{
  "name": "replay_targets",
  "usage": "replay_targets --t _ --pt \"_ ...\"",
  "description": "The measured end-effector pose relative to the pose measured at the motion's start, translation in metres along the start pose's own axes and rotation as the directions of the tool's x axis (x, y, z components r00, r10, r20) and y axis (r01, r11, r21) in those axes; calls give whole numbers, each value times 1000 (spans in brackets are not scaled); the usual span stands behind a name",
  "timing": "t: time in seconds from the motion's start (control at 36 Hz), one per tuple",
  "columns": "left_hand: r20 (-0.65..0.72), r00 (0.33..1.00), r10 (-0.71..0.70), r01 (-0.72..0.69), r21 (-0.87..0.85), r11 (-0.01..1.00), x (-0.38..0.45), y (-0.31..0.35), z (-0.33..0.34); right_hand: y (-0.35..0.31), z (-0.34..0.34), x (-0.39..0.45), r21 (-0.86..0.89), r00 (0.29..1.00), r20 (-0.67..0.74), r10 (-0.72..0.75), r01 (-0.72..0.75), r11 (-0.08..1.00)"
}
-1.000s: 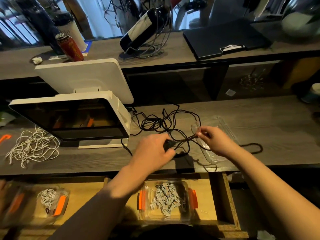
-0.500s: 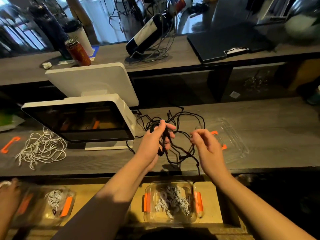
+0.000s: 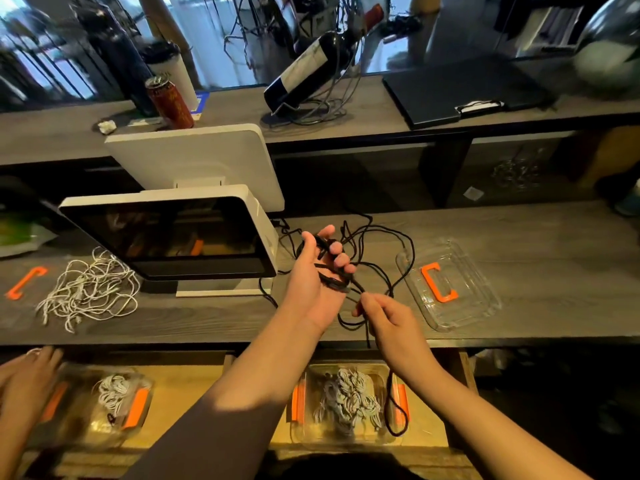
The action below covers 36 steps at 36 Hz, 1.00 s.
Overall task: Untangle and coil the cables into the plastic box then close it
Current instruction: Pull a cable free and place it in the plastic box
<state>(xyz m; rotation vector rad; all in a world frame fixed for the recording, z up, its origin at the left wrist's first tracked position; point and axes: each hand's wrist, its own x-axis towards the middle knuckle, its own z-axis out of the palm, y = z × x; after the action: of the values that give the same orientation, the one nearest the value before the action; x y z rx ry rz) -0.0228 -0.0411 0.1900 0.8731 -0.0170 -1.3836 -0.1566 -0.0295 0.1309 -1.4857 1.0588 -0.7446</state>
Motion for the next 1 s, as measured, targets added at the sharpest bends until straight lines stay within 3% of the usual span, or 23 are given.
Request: replay_targets --t 0.11,0.25,0.31,0.36,0.44,0.53,0.61,0.69,0.78,0.89,1.0 --pt "-74 997 39 -38 19 999 6 2 -3 4 9 -11 -135 997 76 -14 24 990" --pt "-112 968 225 -172 357 918 9 8 1 6 13 -23 -340 983 144 -111 155 928" --pt "-56 944 325 -244 546 802 11 10 -1 4 16 -28 -420 971 191 -146 215 882" --pt "26 917 398 -283 745 604 14 12 -5 -1 20 -31 -498 956 244 -163 268 825" --pt "96 888 449 -275 894 354 20 14 -14 -14 26 -32 -561 929 320 -185 343 754" --pt "161 899 406 -246 954 168 21 15 -24 -30 26 -29 -601 903 361 -233 416 683" --pt "180 956 230 -195 980 42 24 16 -35 -41 24 -23 -646 896 357 -263 440 624" --pt "115 991 -74 -104 985 141 22 19 -43 -47 17 -17 -631 872 315 -375 488 604" --pt "35 930 -366 73 958 278 10 23 -50 -48 9 -5 -659 880 245 -406 459 597" --pt "57 835 -547 154 931 332 4 18 -60 -55 2 4 -659 903 165 -397 401 636" --pt "78 755 -651 253 881 400 -2 18 -63 -55 2 5 -605 946 -4 -323 255 754"
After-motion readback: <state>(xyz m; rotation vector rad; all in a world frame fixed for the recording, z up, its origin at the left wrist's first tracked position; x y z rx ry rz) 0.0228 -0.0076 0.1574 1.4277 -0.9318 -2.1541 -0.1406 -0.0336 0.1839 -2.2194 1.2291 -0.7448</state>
